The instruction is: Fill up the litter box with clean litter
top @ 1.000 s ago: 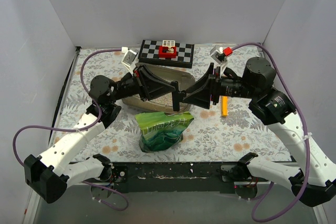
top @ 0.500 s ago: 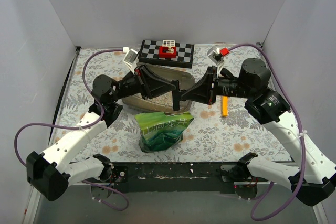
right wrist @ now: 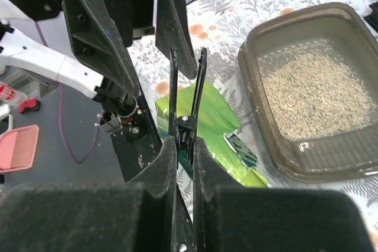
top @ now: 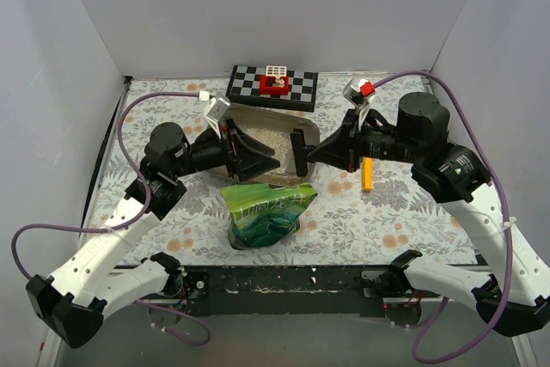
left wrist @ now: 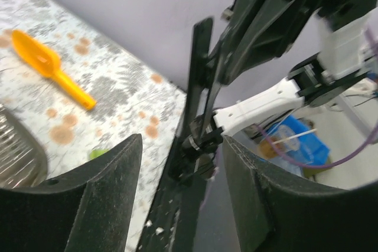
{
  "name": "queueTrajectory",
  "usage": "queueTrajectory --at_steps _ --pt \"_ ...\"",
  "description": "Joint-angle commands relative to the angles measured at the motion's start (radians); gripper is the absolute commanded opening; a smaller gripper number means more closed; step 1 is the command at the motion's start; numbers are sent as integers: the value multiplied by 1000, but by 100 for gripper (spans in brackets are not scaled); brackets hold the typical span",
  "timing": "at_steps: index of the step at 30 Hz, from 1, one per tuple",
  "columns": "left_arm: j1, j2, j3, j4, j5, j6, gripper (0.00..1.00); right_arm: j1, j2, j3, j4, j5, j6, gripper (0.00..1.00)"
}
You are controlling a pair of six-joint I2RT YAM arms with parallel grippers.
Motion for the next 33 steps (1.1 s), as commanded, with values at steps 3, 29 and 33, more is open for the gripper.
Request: queueTrajectory --at_steps 3,29,33 --pt "2 -79 45 -452 -136 331 57 1 32 112 -209 40 -201 1" --pt "-27 -152 -182 -613 -137 610 51 1 157 75 -289 31 -409 1" --pt "-56 -165 -228 -578 -146 614 51 1 183 90 -304 31 -419 1"
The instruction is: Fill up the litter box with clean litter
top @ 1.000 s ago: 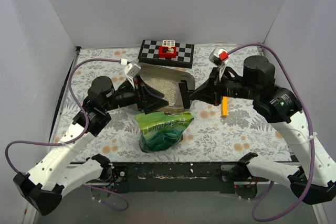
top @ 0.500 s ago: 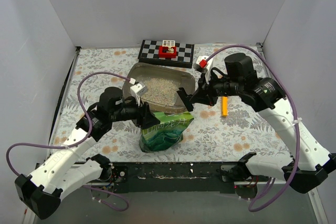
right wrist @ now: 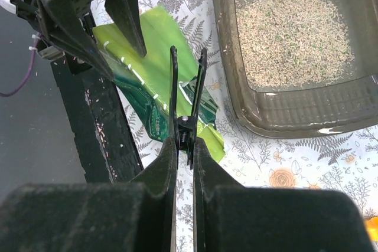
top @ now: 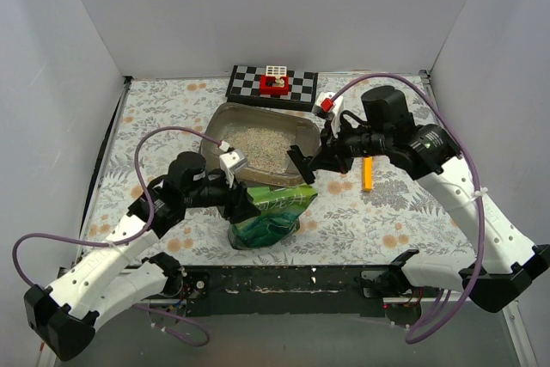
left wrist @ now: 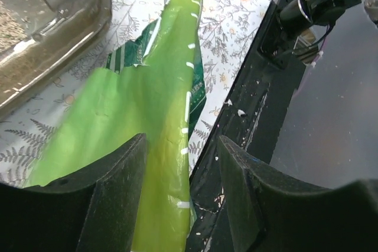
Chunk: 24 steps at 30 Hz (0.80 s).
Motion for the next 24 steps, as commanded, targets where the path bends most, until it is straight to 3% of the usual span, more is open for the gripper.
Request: queueTrajectory --at_steps 1,7,14,24 --pt "-28 -25 -40 20 -4 40 50 1 27 15 -5 -24 -24 1" --pt "-74 -45 -80 37 -67 60 31 5 78 37 -37 -96 -64 1" --pt "-96 2 -69 37 -113 78 0 62 153 54 -76 -145 -156 1" --pt "-115 50 -53 19 -188 57 0 83 113 -52 27 -214 -414 1"
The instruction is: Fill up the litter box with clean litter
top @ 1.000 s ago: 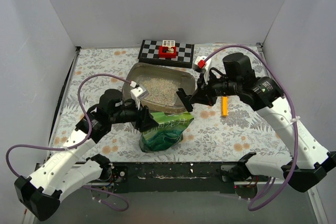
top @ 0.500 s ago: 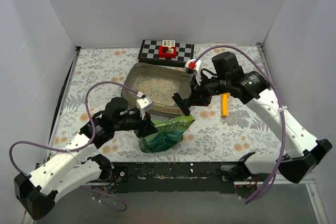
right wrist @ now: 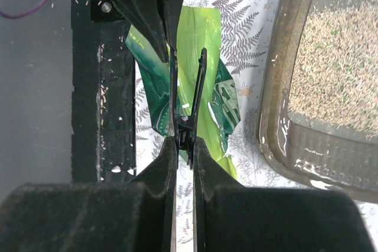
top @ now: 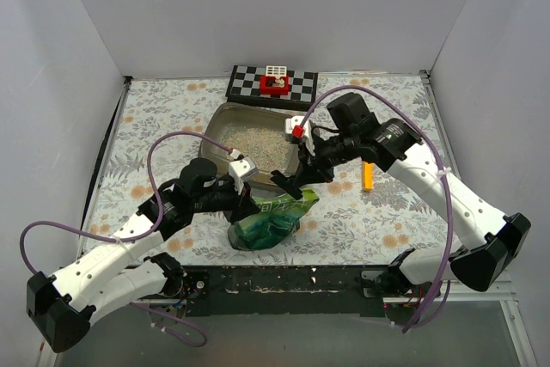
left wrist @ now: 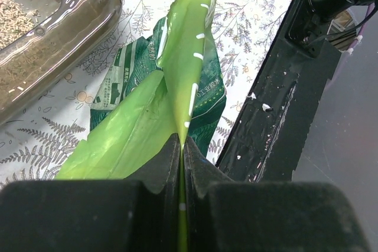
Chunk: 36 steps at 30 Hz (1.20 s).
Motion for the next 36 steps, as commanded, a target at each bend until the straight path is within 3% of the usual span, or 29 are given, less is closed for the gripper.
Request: queueTrajectory --at_steps 1,13,36 --pt "-8 21 14 -32 -67 -5 0 5 -36 -43 70 -66 -167 1" --pt "-9 -17 9 -35 -84 -9 0 8 -9 -118 130 -104 -303 1" --pt "-9 -43 41 -42 -174 -14 0 137 105 -175 -45 201 -339 1"
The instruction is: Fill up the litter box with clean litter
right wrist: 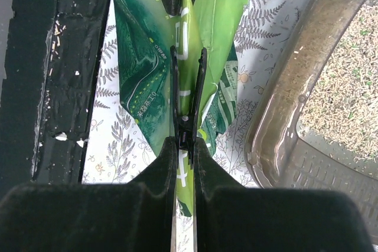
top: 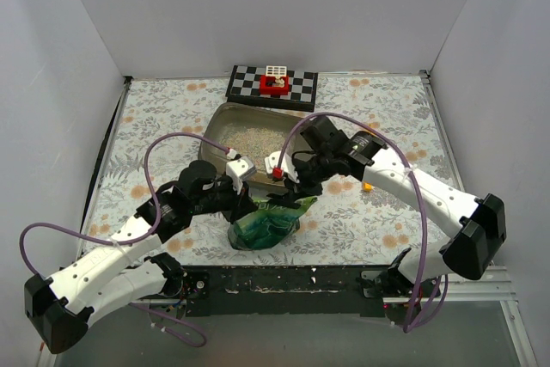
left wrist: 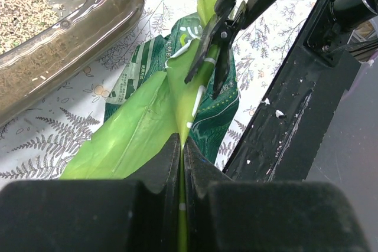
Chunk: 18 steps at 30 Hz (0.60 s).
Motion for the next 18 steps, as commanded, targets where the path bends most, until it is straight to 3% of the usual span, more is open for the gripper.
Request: queueTrajectory --at_steps 1,13,18 --pt "2 -20 41 -26 -67 8 0 41 36 -34 -95 106 -4 1" --pt "2 -74 32 28 -69 -7 0 120 126 -51 -18 307 168 1" --pt "0 -83 35 37 -66 -14 0 129 119 -80 46 288 232 15"
